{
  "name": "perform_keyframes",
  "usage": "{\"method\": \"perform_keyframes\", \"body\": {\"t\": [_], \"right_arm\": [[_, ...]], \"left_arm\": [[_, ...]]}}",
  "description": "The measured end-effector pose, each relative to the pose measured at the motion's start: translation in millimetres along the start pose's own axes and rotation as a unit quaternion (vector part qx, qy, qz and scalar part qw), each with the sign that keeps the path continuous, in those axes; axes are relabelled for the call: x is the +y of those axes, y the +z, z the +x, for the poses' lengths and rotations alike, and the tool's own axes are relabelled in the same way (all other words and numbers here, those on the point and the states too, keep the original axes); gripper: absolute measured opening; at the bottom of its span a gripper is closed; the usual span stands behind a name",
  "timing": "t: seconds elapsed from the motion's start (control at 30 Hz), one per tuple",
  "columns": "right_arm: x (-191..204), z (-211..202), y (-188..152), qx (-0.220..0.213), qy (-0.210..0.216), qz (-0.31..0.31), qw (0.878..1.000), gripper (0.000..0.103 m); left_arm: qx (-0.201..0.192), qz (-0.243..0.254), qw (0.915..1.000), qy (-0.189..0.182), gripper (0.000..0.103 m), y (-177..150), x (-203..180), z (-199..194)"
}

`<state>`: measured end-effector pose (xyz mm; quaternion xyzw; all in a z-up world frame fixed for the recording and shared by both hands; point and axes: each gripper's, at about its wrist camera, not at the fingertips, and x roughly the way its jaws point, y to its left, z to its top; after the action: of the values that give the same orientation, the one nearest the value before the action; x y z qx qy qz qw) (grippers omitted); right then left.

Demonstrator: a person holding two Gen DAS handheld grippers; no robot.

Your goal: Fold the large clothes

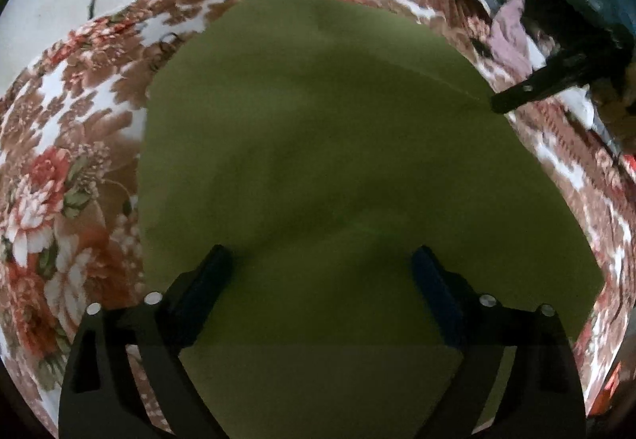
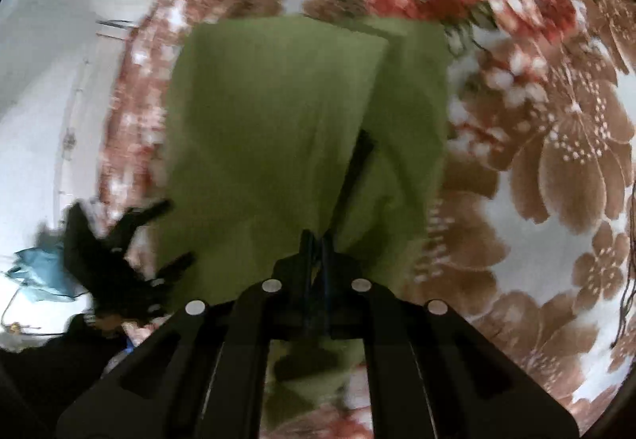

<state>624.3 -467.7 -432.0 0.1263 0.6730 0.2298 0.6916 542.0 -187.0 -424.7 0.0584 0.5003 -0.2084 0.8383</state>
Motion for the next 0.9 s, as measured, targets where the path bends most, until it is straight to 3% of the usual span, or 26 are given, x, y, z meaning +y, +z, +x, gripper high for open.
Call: {"method": "perform_keyframes", "body": {"t": [0.07,0.1,0.23,0.3,0.33,0.37,0.43,0.47,0.57,0.67,0.73,0.8,0.83,0.9], "right_arm": [[-20.4,11.1,6.3,-0.003,-0.067,0.003,0.998,0.001],[-30.7,13.9,7.1,-0.002,-0.073,0.006,0.997,0.001],[-31.6,-6.1,-1.3,-0.023,-0.028,0.018,0.999,0.005],[-10.9,-20.5,-11.1,-0.041,-0.031,-0.006,0.999,0.018],[-0.2,-23.6,-15.8,-0.044,-0.033,-0.013,0.998,0.041],[14.1,-26.8,-21.8,-0.049,-0.019,-0.015,0.998,0.057],[39.9,-26.4,-29.0,-0.068,0.046,-0.01,0.997,0.062],[50.4,-22.9,-29.6,-0.068,0.055,-0.009,0.996,0.068],[81.4,16.5,-33.3,-0.05,0.005,-0.033,0.998,0.069],[70.9,49.3,-37.9,-0.037,-0.058,-0.051,0.996,0.066],[56.6,59.7,-44.0,-0.043,-0.072,-0.074,0.994,0.057],[48.6,54.9,-49.9,-0.049,-0.074,-0.082,0.993,0.052],[42.9,51.3,-53.9,-0.047,-0.098,-0.083,0.991,0.05],[27.0,39.6,-61.0,-0.045,-0.114,-0.068,0.99,0.052]], "left_arm": [[0.011,0.016,0.9997,0.017,0.098,0.1,-7.6,9.2],[0.015,0.018,0.9995,0.024,0.098,0.4,-10.2,13.2],[0.017,0.004,0.9992,0.035,0.099,0.4,-9.9,17.3],[0.016,-0.002,0.9989,0.044,0.099,-1.6,-11.6,18.3],[0.018,-0.001,0.9985,0.051,0.099,-1.5,-13.1,19.7],[0.022,0.0,0.9982,0.055,0.099,-0.8,-14.5,20.3],[0.023,-0.008,0.9986,0.048,0.097,2.1,-13.4,15.0],[0.021,-0.015,0.9989,0.04,0.097,3.1,-11.6,10.3],[0.003,-0.061,0.9981,-0.009,0.097,5.1,6.9,-17.2],[0.003,-0.118,0.9921,-0.042,0.097,-3.3,43.6,-34.6],[0.017,-0.144,0.9885,-0.043,0.097,-15.6,68.8,-29.9],[0.042,-0.131,0.99,-0.028,0.097,-26.8,81.4,-17.4],[0.046,-0.126,0.9906,-0.029,0.099,-28.5,82.9,-14.3],[0.045,-0.125,0.9904,-0.037,0.099,-33.0,93.8,-15.9]]}}
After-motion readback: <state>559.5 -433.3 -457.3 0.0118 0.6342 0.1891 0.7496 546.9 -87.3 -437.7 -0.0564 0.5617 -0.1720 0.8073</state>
